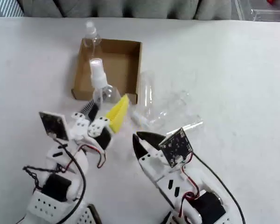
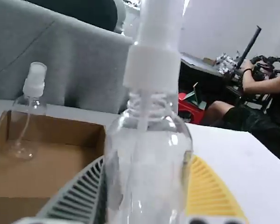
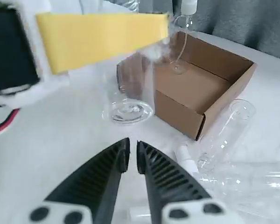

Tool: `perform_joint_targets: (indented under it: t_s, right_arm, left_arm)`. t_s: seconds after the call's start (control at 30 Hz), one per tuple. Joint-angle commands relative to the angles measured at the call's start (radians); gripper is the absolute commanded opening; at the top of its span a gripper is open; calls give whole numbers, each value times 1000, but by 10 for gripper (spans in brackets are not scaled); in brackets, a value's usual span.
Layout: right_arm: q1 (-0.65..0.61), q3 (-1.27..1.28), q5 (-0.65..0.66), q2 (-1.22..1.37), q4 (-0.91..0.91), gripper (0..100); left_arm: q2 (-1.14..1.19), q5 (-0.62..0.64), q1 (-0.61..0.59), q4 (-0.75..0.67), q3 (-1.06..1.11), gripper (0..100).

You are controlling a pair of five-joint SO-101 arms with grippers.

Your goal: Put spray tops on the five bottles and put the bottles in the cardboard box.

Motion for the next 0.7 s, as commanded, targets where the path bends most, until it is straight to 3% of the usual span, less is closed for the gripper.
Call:
perform_joint_targets:
  t_s: [0.0,0.23,0.4,0.67]
  right_arm:
    - [8,-11,-11,8,7,15]
    - [16,-2,-11,8,8,15]
    - [13,14,-11,8,5,15]
    - [12,23,-11,8,2,15]
  left_arm:
    - [205,18,-13,-46,-133,20]
    - [507,9,-19,-46,-239,20]
    - [538,9,-19,-49,-238,20]
    - [544,9,-68,-186,-181,20]
